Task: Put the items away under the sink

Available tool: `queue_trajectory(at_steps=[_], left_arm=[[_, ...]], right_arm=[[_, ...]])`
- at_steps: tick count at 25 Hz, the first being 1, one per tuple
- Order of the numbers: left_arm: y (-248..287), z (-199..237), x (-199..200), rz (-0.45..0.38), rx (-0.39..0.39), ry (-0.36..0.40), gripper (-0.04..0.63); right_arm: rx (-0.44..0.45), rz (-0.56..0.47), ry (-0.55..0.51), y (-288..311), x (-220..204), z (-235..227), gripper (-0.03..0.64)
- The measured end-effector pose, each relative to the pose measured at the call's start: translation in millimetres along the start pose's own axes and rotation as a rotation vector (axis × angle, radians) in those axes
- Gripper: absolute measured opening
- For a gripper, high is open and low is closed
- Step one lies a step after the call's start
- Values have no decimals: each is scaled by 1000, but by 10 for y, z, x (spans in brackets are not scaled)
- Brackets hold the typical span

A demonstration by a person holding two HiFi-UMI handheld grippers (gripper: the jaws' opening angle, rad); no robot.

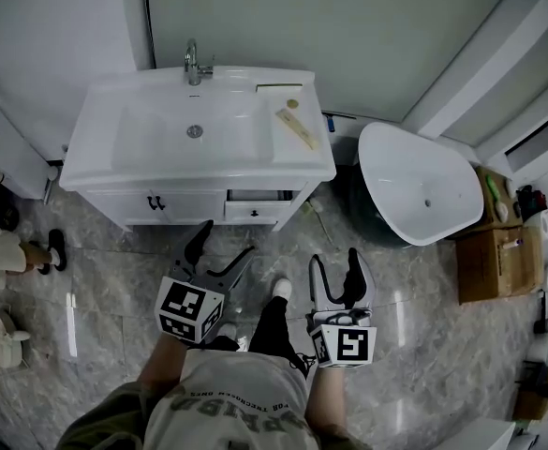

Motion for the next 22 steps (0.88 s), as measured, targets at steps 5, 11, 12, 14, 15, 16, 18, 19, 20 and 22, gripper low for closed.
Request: queue_trajectory(at_steps=[5,11,12,14,15,16,18,19,20,22], left_arm=[[429,126,120,12,32,-20,350],[1041,236,449,9,101,-48,350],[1161,258,511,8,113,-55,350],[1406,291,628,9,134,-71,350],[1527,301,689,9,143,-78,349],[1646,309,753,8,153,-84,350],[1871,325,881,5,174,-98,350],[1973,338,939,4,186,-106,350],[2067,356,990,4,198,-114,350],[2228,397,1064,6,221,-127,350]], right_arm=[[21,24,-7,446,-59,-360,272],[87,25,-25,1156,40,-957,272],[99,24,-28,1288,62,-1062,272],[127,26,-32,1549,92,-1268,272],[142,28,-32,1678,104,-1368,272],[158,31,-34,1808,119,-1469,272],[191,40,-44,2067,157,-1661,272],[210,45,-53,2197,176,-1746,272],[227,49,-59,2326,187,-1823,272],[258,57,-67,2580,184,-1953,272]])
Point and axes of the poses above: the fingertips, and each gripper's own axes: y forward along the fingers, z to its left, x out of its top, the point moved 6 cm from there along -y, backward along the fingers, and after that the axes turned 11 degrees about z, right-handed, at the moved point
